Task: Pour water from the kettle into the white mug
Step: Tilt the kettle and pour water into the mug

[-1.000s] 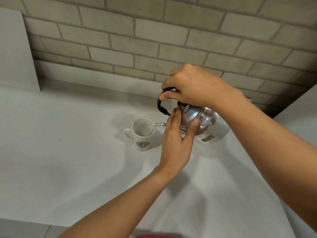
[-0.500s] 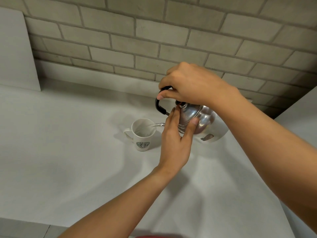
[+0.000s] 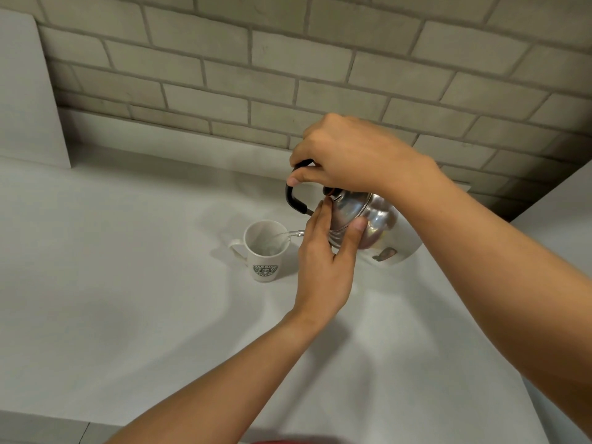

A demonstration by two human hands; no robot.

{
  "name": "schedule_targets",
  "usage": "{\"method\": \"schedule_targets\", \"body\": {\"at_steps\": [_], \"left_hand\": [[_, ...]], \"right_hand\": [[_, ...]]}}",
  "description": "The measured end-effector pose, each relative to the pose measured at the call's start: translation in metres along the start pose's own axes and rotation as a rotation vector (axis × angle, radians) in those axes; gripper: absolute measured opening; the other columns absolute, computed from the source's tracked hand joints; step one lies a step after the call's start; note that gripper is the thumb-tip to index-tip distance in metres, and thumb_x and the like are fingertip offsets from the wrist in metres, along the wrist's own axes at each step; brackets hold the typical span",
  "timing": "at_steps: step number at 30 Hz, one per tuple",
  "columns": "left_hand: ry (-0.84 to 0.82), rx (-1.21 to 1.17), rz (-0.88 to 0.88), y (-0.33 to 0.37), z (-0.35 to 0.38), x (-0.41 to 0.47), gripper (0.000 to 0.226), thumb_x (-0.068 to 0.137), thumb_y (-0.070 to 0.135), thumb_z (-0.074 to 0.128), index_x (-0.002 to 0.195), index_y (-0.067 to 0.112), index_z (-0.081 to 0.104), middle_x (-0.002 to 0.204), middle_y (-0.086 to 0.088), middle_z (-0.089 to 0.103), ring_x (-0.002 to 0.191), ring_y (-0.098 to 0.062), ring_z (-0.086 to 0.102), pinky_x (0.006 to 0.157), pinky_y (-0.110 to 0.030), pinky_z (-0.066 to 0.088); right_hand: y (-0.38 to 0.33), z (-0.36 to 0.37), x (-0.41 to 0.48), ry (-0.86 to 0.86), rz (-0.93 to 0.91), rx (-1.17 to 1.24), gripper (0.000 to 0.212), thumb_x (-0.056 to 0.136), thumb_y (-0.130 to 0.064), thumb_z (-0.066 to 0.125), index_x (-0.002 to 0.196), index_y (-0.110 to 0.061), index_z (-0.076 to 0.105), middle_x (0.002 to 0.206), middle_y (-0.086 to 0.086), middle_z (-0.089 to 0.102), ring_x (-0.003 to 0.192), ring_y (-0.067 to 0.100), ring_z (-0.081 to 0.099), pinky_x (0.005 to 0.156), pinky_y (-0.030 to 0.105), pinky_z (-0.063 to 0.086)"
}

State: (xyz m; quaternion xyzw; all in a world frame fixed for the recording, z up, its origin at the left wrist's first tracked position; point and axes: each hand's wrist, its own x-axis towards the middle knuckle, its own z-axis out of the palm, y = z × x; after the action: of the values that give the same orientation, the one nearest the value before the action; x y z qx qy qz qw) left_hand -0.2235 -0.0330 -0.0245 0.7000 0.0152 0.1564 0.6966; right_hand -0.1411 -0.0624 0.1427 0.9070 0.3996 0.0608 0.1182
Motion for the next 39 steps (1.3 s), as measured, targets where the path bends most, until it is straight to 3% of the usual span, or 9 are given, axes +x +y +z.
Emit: {"method": "schedule_targets", "body": {"at_steps": [9,17,35,39], "left_hand": [[0.003,-0.019,-0.012,0.002,-0.001,0.002,0.064,0.101,0.056,0.056,0.157,0.026,0.047,0.155,0.008,0.055,0.145,-0.005,0.048,0.119,-0.035,0.039],[0.014,-0.043,-0.008,0.003,-0.001,0.003,0.062,0.101,0.055,0.057,0.156,0.028,0.048,0.151,0.012,0.057,0.140,0.003,0.050,0.113,-0.017,0.039],[-0.029,0.024,-0.036,-0.004,-0.011,0.002,0.064,0.100,0.059,0.056,0.157,0.030,0.046,0.151,0.009,0.057,0.141,-0.004,0.051,0.117,-0.032,0.041],[-0.043,0.060,-0.025,-0.009,-0.015,-0.001,0.062,0.102,0.053,0.058,0.157,0.027,0.046,0.150,0.008,0.058,0.140,-0.004,0.052,0.116,-0.031,0.041]], "right_hand": [[-0.003,-0.001,0.006,-0.009,0.004,-0.003,0.046,0.098,-0.059,0.058,0.102,-0.016,0.076,0.091,0.011,0.069,0.088,0.036,0.067,0.070,0.046,0.058],[-0.005,-0.004,0.010,-0.021,-0.008,-0.029,0.045,0.098,-0.057,0.059,0.104,-0.016,0.077,0.094,0.012,0.071,0.092,0.037,0.068,0.070,0.045,0.057],[-0.002,0.009,0.008,0.002,-0.004,0.049,0.045,0.099,-0.057,0.058,0.109,-0.018,0.078,0.095,0.010,0.070,0.091,0.033,0.066,0.076,0.048,0.057],[0.001,0.019,0.003,0.056,-0.008,0.087,0.045,0.099,-0.056,0.057,0.114,-0.018,0.078,0.094,0.004,0.063,0.094,0.030,0.064,0.071,0.040,0.051]]}}
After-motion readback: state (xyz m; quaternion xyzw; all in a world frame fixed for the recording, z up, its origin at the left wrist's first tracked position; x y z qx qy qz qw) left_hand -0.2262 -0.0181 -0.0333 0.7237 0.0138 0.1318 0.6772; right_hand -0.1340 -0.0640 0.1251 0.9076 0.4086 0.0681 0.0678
